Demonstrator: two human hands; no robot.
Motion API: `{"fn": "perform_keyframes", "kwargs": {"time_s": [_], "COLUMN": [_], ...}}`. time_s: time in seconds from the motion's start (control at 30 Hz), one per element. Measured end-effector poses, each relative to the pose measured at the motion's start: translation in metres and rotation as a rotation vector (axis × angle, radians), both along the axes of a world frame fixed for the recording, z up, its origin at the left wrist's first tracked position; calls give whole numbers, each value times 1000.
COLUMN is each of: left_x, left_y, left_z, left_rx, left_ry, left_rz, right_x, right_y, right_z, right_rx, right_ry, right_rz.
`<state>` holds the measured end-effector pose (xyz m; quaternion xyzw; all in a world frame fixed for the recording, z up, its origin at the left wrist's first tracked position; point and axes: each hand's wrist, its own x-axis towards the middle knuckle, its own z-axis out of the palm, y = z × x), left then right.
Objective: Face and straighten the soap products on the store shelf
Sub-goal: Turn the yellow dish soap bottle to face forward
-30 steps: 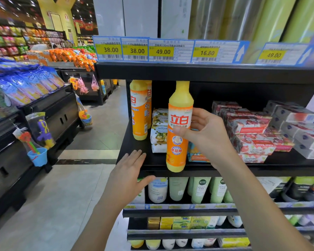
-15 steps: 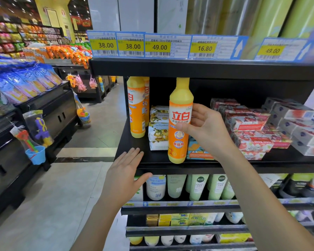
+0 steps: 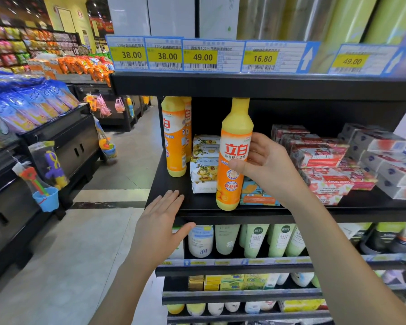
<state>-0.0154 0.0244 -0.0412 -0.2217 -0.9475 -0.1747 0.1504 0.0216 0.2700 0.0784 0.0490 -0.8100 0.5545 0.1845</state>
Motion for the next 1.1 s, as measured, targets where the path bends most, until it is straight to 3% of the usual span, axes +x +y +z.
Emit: {"fn": "perform_keyframes", "kwargs": {"time_s": [0.3, 0.57, 0.9, 1.1], "left_x": [-1, -1, -4, -8], "left_y": [0, -2, -15, -30], "left_z": [1, 1, -4, -4], "left_rx": [2, -18, -3, 57], "left_ry": [-23, -19, 11, 21], "left_rz": [-16, -20, -66, -86], "right_x": [6, 57, 40, -41], "right_y": [-2, -11, -91, -130], "right_z": [0, 2, -5, -6], "right_rx": [53, 76, 98, 159], "right_ry": [4, 132, 58, 69], "right_rz": [-34, -372, 22, -24]}}
